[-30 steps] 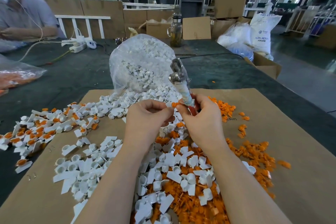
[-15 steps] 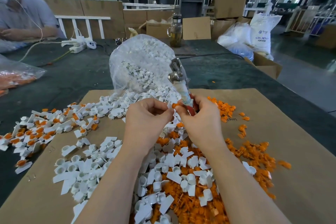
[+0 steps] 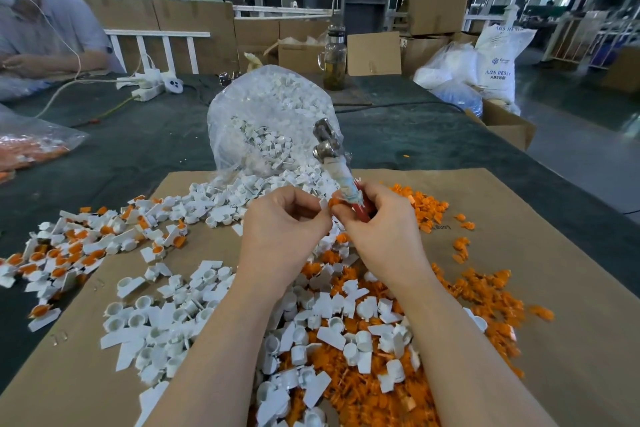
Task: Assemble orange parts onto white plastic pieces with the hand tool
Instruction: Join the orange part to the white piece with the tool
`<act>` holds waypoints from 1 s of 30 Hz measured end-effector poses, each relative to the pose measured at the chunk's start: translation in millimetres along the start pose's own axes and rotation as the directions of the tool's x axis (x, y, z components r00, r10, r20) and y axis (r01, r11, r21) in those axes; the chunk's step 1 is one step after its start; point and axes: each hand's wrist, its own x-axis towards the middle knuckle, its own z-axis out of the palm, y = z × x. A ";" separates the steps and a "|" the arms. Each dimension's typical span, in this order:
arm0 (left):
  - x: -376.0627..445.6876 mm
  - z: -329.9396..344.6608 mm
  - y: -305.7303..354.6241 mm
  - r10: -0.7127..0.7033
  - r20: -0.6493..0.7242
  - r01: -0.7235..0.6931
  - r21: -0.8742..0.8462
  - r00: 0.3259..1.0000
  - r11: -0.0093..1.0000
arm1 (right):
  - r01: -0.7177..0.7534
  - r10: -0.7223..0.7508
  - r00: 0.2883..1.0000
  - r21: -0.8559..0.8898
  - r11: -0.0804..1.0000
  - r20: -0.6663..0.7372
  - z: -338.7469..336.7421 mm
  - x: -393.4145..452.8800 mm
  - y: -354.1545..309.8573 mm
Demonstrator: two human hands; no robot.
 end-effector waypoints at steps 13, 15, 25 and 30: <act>1.7 1.1 -3.0 -0.026 -0.026 0.027 0.057 0.999 0.998 | 0.023 -0.016 0.996 -0.084 0.996 0.086 -0.7 1.5 2.1; 2.4 -0.3 -3.9 -0.041 -0.012 0.042 0.019 0.999 0.999 | 0.000 0.005 0.995 -0.057 0.998 0.096 -1.9 1.0 1.2; 2.1 -2.5 -2.2 -0.062 0.030 0.066 -0.162 0.998 0.985 | -0.021 0.016 0.998 0.086 0.996 0.058 -4.7 -0.9 -6.2; 1.1 -1.7 -4.2 -0.033 0.022 0.036 -0.141 0.999 0.989 | -0.023 0.020 0.998 0.033 0.999 0.067 -2.7 -0.7 -5.7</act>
